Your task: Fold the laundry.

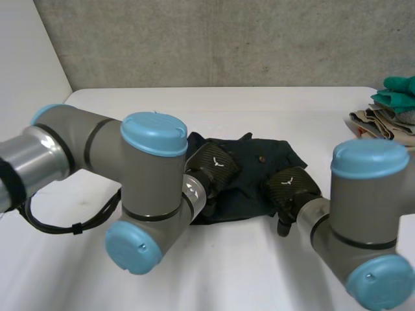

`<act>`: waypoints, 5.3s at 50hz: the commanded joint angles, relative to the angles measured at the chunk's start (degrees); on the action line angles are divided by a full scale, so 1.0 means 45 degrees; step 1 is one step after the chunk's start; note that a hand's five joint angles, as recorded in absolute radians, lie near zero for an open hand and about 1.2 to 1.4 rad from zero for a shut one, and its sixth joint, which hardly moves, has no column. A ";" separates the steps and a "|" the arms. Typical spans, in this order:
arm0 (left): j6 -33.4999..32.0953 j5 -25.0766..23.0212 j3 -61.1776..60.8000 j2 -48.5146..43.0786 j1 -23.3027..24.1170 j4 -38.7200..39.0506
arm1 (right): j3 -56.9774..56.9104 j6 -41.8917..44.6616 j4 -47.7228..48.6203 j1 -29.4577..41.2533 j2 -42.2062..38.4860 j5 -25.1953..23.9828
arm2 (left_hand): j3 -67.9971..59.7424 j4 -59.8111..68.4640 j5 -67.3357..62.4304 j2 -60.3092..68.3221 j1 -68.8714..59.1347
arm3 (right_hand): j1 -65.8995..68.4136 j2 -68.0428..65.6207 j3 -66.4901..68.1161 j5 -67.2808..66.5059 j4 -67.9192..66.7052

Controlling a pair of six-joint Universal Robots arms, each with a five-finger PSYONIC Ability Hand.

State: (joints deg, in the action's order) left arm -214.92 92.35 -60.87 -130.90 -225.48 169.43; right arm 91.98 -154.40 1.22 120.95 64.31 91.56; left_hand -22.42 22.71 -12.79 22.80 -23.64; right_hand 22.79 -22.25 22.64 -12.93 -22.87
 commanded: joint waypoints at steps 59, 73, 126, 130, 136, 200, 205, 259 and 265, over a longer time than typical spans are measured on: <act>0.4439 -0.1147 -0.1297 0.4007 -0.3234 -0.0152 | -0.4247 -0.1392 -0.0622 0.0056 0.2779 -0.1655 | -1.2795 1.2732 -1.2713 1.2712 -1.2526 | 1.2713 -1.2833 1.2746 -1.2683 -1.2695; 0.6119 -0.1790 -0.1318 0.8815 -0.2394 -0.0913 | -0.7880 -0.2934 -0.2986 -0.0960 0.2876 -0.1244 | -1.2795 1.2732 -1.2713 1.2712 -1.2526 | 1.2713 -1.2833 1.2746 -1.2683 -1.2695; 0.4616 0.0085 -0.6412 0.4989 -0.4717 -0.1519 | -0.3741 0.2085 -0.3613 -0.0647 -0.0832 -0.3801 | -0.0651 0.0588 -0.0569 0.0567 -0.0381 | 0.1867 -0.1987 0.1901 -0.1837 -0.1850; 0.4694 -0.0072 -0.6843 0.4579 -0.5030 -0.1286 | -0.3877 0.1832 -0.3145 -0.0590 -0.1554 -0.3959 | -0.0354 0.0291 -0.0272 0.0271 -0.0085 | 0.1830 -0.1950 0.1864 -0.1800 -0.1813; 0.4713 -0.0462 -0.6864 0.4070 -0.5129 -0.0777 | -0.3995 0.1109 -0.1758 -0.0375 -0.2357 -0.3550 | 0.1144 -0.1207 0.1225 -0.1227 0.1413 | 0.4438 -0.4558 0.4472 -0.4408 -0.4421; 0.5378 -0.0658 0.3097 0.7432 -0.5304 -0.2711 | -0.8409 -0.2486 -0.2733 -0.0688 0.4030 -0.1693 | -1.2795 1.2732 -1.2713 1.2712 -1.2526 | 1.2713 -1.2833 1.2746 -1.2683 -1.2695; 0.5300 -0.0795 0.3350 0.5168 -0.5499 -0.2321 | -0.8350 -0.2466 -0.2362 -0.0083 0.2683 -0.1635 | -1.2795 1.2732 -1.2713 1.2712 -1.2526 | 1.2713 -1.2833 1.2746 -1.2683 -1.2695; 0.5593 -0.1733 -0.6044 0.4677 -0.4386 -0.3259 | -0.2902 0.1773 -0.1428 -0.1214 -0.1811 -0.4233 | -0.1174 0.1111 -0.1092 0.1090 -0.0904 | 0.2131 -0.2251 0.2164 -0.2101 -0.2113; 0.5514 -0.1459 -0.5595 0.3329 -0.4172 -0.2887 | -0.2550 0.1343 0.0664 -0.0902 -0.2631 -0.4018 | -0.1620 0.1557 -0.1538 0.1537 -0.1350 | 0.2015 -0.2135 0.2049 -0.1985 -0.1998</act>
State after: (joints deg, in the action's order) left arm -189.68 84.75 -87.93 -110.75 -244.99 154.61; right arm 79.37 -146.55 -3.81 115.69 55.55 72.62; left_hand -23.61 23.57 -13.67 23.71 -23.11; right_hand 28.19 -28.20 28.01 -17.26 -28.08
